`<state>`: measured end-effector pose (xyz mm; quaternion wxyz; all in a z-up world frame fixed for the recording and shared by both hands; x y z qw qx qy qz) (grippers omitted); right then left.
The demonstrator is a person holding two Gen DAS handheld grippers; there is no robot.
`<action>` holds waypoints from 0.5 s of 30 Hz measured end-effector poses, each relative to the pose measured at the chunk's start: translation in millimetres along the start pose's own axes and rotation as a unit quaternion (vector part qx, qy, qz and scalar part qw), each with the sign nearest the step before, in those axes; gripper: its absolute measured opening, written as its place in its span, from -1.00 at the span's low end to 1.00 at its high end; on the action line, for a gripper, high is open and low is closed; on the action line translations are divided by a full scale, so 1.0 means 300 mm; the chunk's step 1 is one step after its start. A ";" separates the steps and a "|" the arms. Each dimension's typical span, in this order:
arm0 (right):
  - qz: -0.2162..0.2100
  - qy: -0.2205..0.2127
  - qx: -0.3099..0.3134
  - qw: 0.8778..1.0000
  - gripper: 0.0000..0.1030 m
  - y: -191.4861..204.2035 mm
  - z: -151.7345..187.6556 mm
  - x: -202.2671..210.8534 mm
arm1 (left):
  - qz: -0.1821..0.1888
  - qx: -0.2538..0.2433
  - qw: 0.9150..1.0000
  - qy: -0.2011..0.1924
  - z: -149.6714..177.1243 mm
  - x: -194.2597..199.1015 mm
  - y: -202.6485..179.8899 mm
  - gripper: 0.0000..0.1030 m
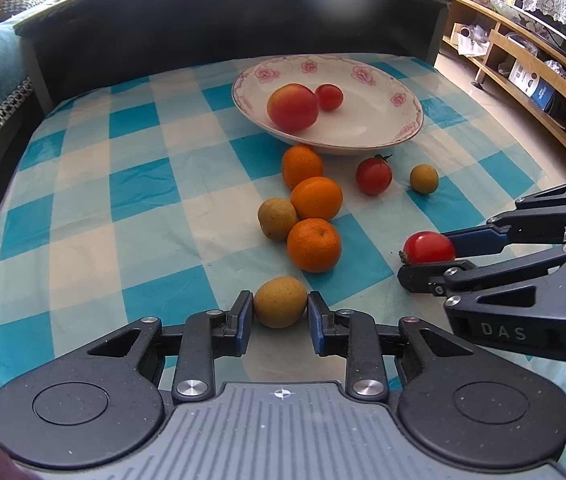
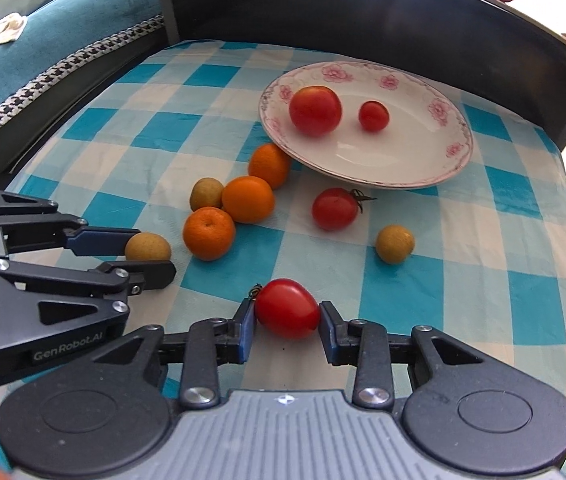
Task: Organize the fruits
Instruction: 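Carry the red tomato and brownish fruit with both grippers over the bowl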
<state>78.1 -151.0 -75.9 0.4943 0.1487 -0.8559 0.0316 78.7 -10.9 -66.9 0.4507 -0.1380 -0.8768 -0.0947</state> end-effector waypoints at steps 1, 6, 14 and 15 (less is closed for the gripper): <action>0.001 0.000 -0.002 1.000 -0.31 -0.002 0.001 0.004 | 0.000 -0.001 1.000 0.000 0.000 0.002 -0.003 -0.30; 0.001 -0.010 -0.019 1.000 -0.31 -0.020 0.007 0.037 | 0.006 -0.002 1.000 -0.011 -0.013 0.027 -0.019 -0.30; 0.009 -0.033 -0.038 0.999 -0.31 -0.040 -0.007 0.094 | 0.009 0.005 1.000 -0.025 -0.051 0.046 -0.025 -0.30; 0.010 -0.035 -0.039 0.999 -0.31 -0.042 -0.012 0.099 | 0.010 0.006 1.000 -0.027 -0.060 0.047 -0.027 -0.30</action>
Point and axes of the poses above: each gripper's, at about its wrist camera, not at the fingertips, and x roughly against the way its jaws point, y to its left, z to its underside, the point moved 3 cm from there along -x, roughly the way its jaws point, and after that the axes turned 4 degrees about -z, right-handed, at the moved point
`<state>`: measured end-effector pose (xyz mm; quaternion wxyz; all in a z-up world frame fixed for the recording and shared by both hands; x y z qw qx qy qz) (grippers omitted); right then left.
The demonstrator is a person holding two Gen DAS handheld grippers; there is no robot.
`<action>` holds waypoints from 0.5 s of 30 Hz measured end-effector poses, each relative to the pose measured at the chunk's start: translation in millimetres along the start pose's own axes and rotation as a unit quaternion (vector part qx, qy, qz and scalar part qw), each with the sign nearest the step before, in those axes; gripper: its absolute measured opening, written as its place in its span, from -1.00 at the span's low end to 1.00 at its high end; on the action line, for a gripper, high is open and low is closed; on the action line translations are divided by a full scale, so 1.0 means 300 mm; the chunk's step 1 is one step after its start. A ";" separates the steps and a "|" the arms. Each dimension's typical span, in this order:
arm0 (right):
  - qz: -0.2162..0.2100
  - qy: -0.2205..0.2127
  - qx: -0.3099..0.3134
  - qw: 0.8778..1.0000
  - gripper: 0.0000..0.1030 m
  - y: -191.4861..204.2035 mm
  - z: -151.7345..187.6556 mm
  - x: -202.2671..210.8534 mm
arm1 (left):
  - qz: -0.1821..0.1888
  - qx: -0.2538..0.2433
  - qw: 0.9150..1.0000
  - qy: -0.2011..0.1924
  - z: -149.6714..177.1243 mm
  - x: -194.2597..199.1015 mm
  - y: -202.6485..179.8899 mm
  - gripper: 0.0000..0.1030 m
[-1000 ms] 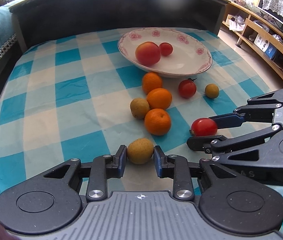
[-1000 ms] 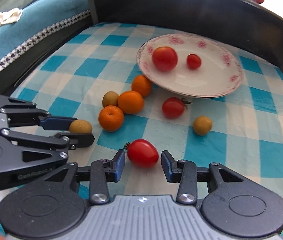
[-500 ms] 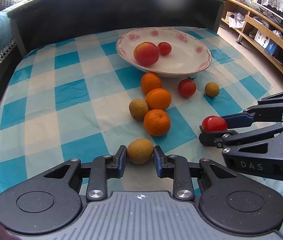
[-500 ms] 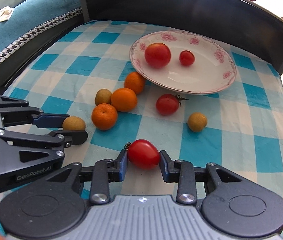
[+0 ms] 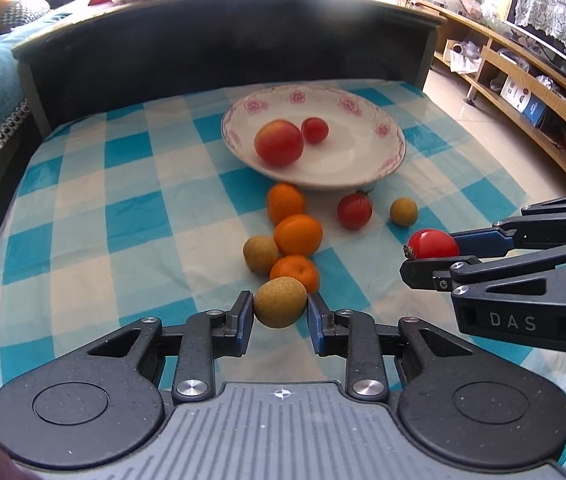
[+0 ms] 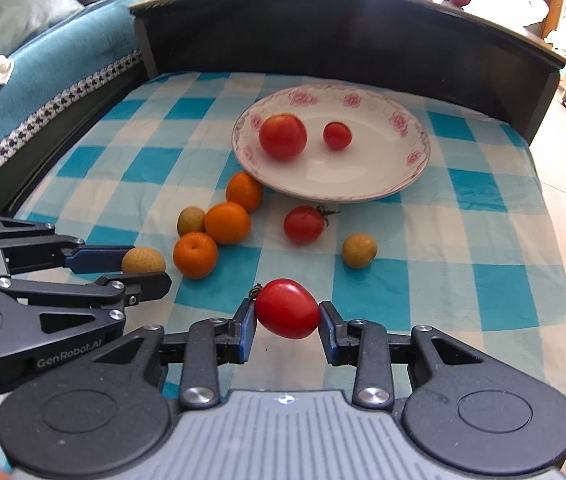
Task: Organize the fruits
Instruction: 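Carry the red tomato and brownish fruit with both grippers over the bowl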
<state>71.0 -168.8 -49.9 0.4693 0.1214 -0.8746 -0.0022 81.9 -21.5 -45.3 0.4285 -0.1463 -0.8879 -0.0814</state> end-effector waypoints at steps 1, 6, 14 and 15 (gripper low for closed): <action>0.001 -0.003 -0.001 1.000 -0.31 -0.002 -0.006 0.003 | 0.001 0.001 1.000 -0.002 -0.009 0.000 -0.002 -0.30; 0.003 -0.012 -0.012 1.000 -0.31 -0.010 -0.036 0.011 | 0.004 -0.001 1.000 -0.014 -0.063 -0.005 -0.015 -0.30; 0.010 -0.024 -0.027 0.999 -0.31 -0.046 -0.102 0.013 | 0.014 0.009 1.000 -0.022 -0.148 -0.038 -0.016 -0.30; 0.009 -0.026 -0.030 0.999 -0.31 -0.051 -0.112 0.012 | 0.015 0.010 1.000 -0.022 -0.158 -0.043 -0.016 -0.30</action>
Point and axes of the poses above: each gripper's, at about its wrist camera, not at the fingertips, and x roughly against the way its jaws point, y to its left, z to its underside, the point moved 3 cm from there along -x, roughly the way its jaws point, and after that the axes turned 4 degrees about -z, right-handed, at the moved point
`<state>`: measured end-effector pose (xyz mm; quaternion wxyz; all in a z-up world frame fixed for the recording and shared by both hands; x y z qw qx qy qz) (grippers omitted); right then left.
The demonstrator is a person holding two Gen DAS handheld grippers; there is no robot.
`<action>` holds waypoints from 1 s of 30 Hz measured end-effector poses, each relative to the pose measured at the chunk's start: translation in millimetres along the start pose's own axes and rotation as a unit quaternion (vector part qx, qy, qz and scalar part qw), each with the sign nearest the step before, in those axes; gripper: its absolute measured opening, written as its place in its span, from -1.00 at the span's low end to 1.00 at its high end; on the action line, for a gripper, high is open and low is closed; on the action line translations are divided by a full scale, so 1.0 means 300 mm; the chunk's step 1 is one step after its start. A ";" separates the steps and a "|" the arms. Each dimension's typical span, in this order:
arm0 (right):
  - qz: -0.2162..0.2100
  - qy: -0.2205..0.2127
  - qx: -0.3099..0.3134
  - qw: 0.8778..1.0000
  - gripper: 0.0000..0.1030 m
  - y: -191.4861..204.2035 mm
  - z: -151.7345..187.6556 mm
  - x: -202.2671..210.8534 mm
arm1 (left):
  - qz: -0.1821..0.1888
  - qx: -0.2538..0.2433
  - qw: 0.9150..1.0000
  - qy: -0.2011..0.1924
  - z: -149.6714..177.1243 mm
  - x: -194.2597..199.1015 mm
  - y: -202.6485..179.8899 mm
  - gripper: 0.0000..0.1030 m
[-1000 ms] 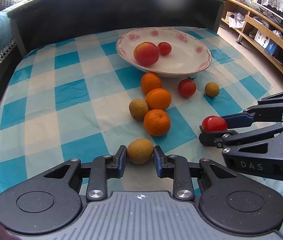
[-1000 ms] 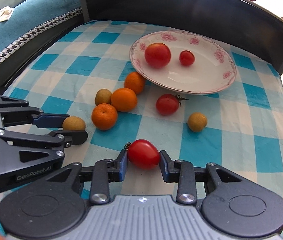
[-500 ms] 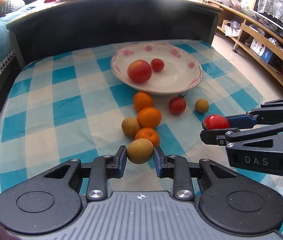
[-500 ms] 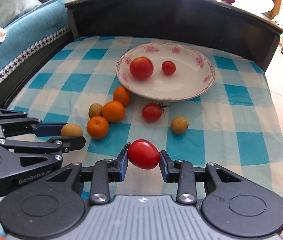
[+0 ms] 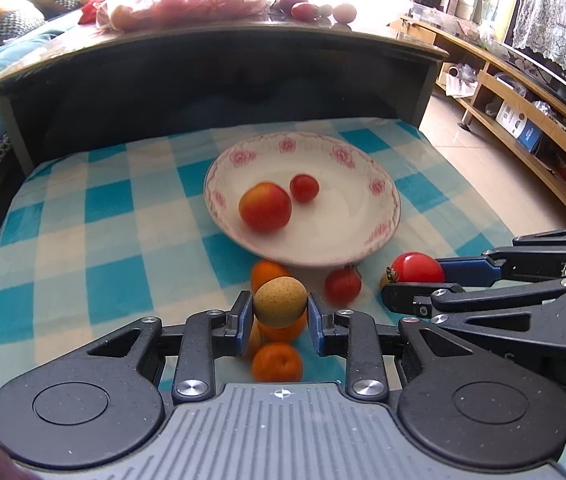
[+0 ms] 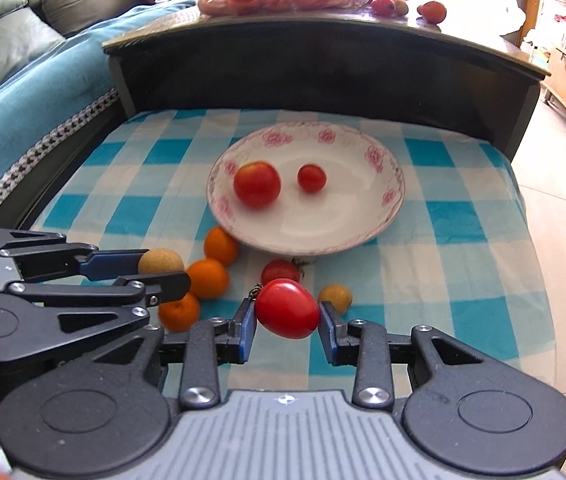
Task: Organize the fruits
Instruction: 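Carry the red tomato and brownish fruit with both grippers over the bowl, then open both grippers to release the tomato and brownish fruit into the bowl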
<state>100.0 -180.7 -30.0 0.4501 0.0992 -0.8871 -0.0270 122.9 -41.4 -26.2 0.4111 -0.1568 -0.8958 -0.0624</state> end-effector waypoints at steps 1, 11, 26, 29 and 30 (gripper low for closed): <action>-0.001 -0.001 -0.002 1.000 -0.31 -0.005 -0.010 -0.003 | 0.001 0.001 1.000 0.000 -0.009 -0.007 -0.001 -0.30; 0.005 0.000 -0.016 1.000 -0.31 -0.075 -0.100 -0.072 | 0.001 0.000 1.000 -0.001 -0.087 -0.083 -0.004 -0.30; 0.002 0.006 -0.008 1.000 -0.30 -0.122 -0.165 -0.181 | -0.001 0.007 1.000 0.007 -0.131 -0.169 0.018 -0.32; 0.007 0.007 0.004 1.000 -0.30 -0.120 -0.168 -0.192 | 0.000 0.012 1.000 0.009 -0.135 -0.176 0.020 -0.31; 0.007 0.007 0.004 1.000 -0.29 -0.123 -0.170 -0.194 | 0.001 0.014 1.000 0.009 -0.137 -0.179 0.021 -0.30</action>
Point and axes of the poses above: each gripper's, at about its wrist camera, not at the fingertips, and x roughly against the way its jaws point, y to its left, z to its underside, the point moved 3 cm from there along -x, roughly the way its jaws point, and after that the axes turned 4 degrees about -z, right-handed, at the moved point
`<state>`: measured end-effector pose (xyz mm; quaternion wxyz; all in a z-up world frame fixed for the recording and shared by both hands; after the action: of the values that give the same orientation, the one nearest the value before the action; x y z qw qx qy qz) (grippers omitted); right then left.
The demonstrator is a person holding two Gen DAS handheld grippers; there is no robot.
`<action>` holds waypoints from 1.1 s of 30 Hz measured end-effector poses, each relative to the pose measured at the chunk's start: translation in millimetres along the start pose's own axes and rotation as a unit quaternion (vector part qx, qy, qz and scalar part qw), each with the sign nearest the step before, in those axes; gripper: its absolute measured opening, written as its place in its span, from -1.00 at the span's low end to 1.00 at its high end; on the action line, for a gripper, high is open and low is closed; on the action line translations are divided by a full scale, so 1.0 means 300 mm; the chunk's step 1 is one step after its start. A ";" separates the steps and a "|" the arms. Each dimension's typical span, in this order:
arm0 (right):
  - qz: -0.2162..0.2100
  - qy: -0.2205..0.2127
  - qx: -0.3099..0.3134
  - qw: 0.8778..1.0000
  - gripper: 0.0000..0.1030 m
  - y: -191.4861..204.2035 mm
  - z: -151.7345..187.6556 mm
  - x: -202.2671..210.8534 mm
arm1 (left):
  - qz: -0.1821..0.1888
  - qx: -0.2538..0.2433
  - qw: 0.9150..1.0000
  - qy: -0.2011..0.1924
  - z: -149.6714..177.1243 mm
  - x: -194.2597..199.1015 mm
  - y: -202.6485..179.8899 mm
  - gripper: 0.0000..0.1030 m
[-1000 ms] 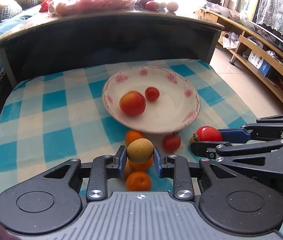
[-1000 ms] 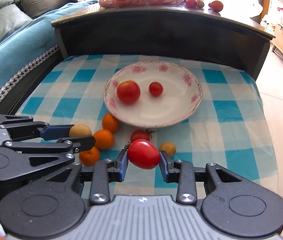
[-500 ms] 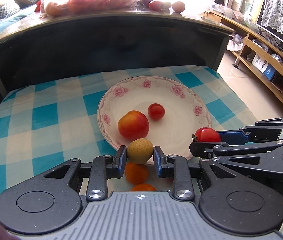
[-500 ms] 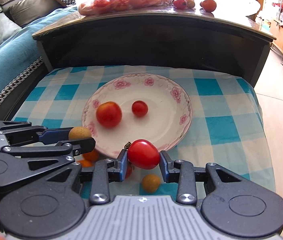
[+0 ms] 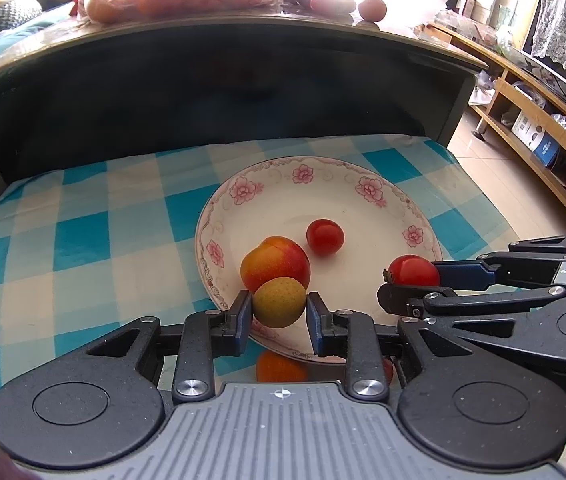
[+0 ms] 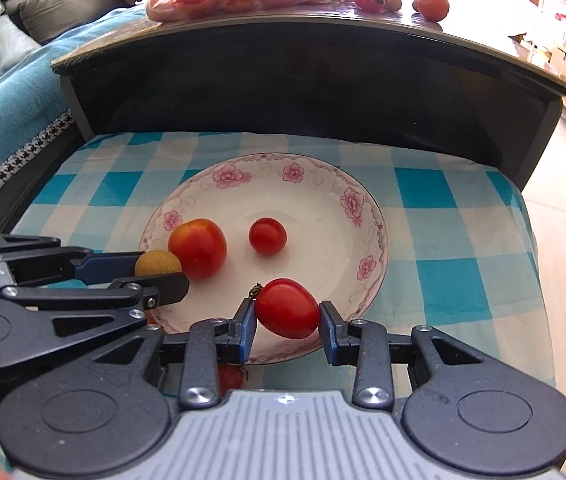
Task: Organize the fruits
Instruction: 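Open both grippers to release the tomato and brownish fruit into the bowl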
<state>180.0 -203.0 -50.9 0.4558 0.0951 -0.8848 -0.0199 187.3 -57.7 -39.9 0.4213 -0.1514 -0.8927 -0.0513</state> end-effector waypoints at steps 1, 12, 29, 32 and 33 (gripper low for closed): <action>0.000 0.000 -0.001 1.000 -0.28 -0.002 -0.001 -0.001 | -0.001 0.001 1.000 0.000 -0.001 -0.001 0.001 -0.29; -0.004 -0.021 -0.009 1.000 -0.28 -0.014 -0.021 0.021 | -0.001 0.021 1.000 -0.014 -0.025 0.020 0.022 -0.11; 0.005 -0.040 -0.005 0.999 -0.28 0.002 -0.014 0.108 | -0.005 0.001 1.000 -0.029 -0.006 0.096 0.008 0.04; 0.008 -0.039 -0.005 0.999 -0.28 0.005 -0.002 0.122 | -0.008 0.000 1.000 -0.028 0.008 0.111 0.013 0.05; 0.009 -0.038 -0.004 0.999 -0.28 0.007 0.004 0.126 | -0.008 0.001 1.000 -0.027 0.014 0.116 0.017 0.05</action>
<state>157.5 -208.0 -21.0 0.4223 0.0841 -0.9023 -0.0227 165.0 -44.0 -16.1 0.3967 -0.1449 -0.9051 -0.0501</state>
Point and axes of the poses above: each gripper's, at about its wrist camera, not at the fingertips, and x roughly against the way its jaws point, y to its left, z to its underside, the point moved 3 cm from there along -x, roughly the way its jaws point, and after that the axes turned 4 degrees about -z, right-handed, at the moved point
